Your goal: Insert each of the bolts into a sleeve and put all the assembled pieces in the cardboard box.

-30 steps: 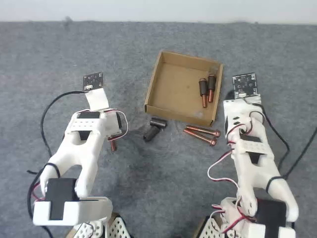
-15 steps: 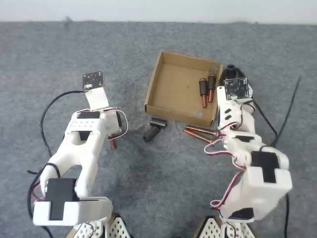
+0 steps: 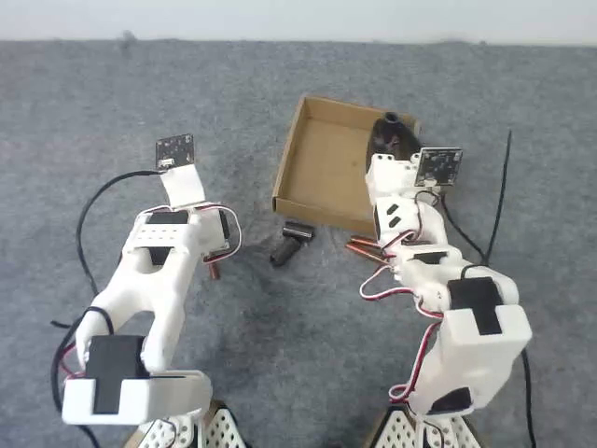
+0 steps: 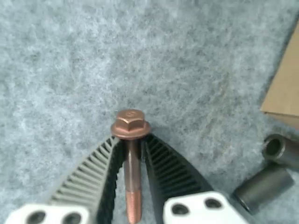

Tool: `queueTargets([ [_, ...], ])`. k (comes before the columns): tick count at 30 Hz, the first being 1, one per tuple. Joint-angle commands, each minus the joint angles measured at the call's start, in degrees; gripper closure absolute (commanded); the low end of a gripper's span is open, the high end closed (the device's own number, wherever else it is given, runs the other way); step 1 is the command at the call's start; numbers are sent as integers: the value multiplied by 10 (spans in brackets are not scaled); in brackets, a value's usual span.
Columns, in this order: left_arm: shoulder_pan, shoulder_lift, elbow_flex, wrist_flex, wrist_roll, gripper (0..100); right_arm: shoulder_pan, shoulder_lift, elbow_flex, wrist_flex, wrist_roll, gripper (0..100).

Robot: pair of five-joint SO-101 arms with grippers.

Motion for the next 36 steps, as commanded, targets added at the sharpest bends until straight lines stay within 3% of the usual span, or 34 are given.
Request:
queueTargets([
  [1,-2,-18,-6,-17,-5,990,-46,-12,33,-20,-9,991],
  [6,-1,-18,-6,-17,-5,990,-84,-12,77,-26,-9,991],
  [16,-1,-18,-5,-17,-5,989,-131,-12,218,-188,-4,991],
  [25,-1,-18,-3,-17,-5,989,-167,-11,316,-291,51,991],
  [36,-1,-23,-7,-19,-5,989,-193,-10,414,-393,52,991],
])
